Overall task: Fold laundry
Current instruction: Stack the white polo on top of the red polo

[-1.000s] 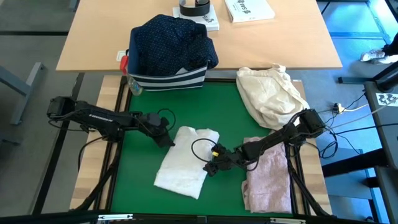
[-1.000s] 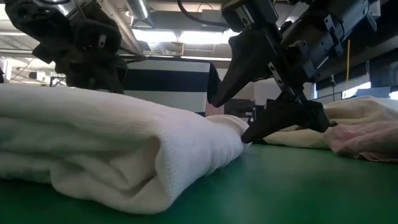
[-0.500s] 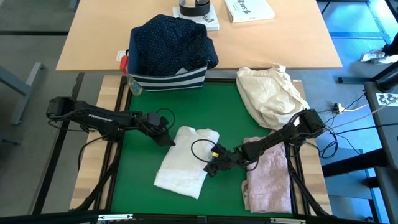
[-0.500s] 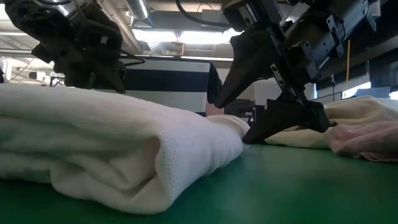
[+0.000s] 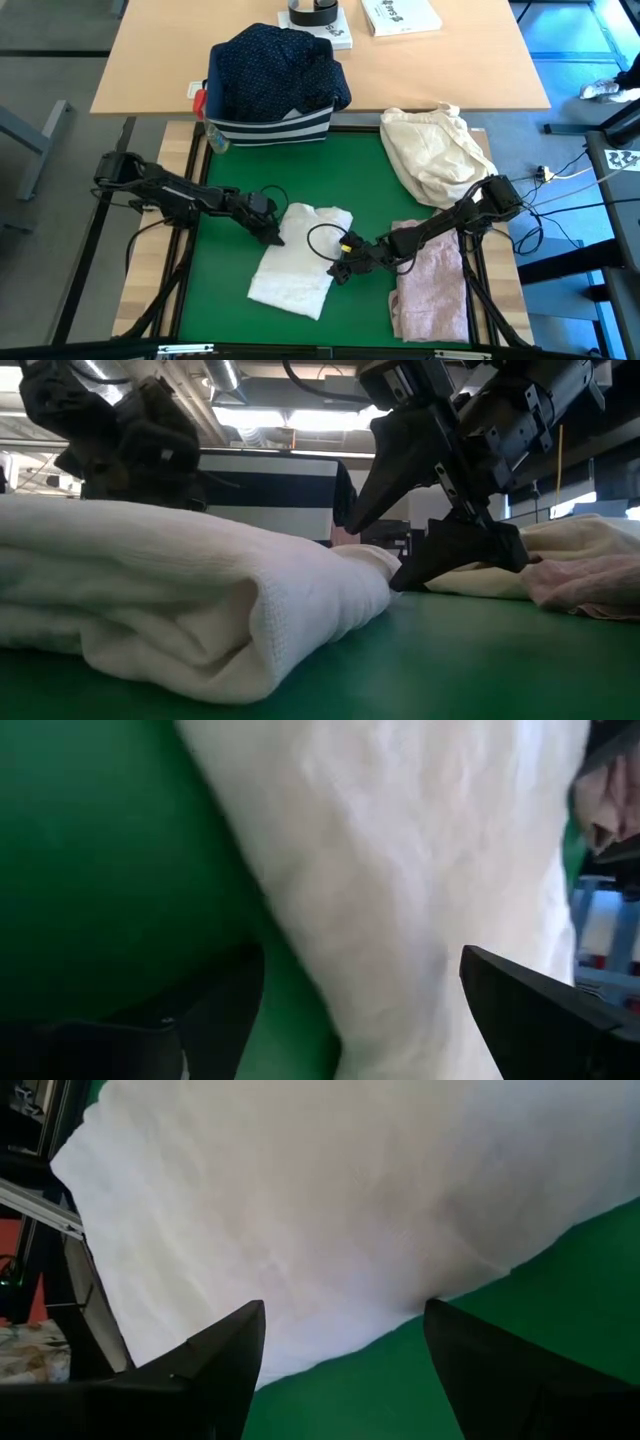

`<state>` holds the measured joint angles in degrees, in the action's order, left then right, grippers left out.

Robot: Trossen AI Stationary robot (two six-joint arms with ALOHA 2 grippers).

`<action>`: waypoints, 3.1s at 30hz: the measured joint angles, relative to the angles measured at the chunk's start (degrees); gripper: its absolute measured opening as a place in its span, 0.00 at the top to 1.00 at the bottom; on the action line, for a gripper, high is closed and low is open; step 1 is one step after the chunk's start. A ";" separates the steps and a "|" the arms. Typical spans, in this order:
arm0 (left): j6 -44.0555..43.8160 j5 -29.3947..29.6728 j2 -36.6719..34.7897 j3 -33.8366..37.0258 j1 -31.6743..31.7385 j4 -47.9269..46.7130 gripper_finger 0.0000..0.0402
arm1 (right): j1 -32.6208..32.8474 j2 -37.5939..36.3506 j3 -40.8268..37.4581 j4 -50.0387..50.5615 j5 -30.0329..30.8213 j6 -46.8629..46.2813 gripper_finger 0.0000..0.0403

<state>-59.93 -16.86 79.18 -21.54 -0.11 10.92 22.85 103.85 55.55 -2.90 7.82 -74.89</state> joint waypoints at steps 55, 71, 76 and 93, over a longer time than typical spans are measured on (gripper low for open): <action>6.86 -3.56 11.58 -0.02 -1.49 16.15 0.43 | 0.63 11.28 -2.75 -19.37 19.66 -11.32 0.49; 24.11 13.36 11.94 0.22 -7.74 17.15 0.82 | 0.57 11.39 -2.78 -17.31 22.63 -3.85 0.95; 27.97 15.17 11.96 0.26 -8.51 19.14 0.97 | 0.63 11.15 -0.52 -12.21 22.19 2.92 0.97; 25.27 17.96 11.83 -12.79 -14.42 17.05 0.97 | 2.73 -2.76 7.33 18.78 16.09 9.27 0.98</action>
<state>-34.66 1.10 91.00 -34.33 -14.53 27.98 25.58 101.09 62.87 15.88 23.92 -65.63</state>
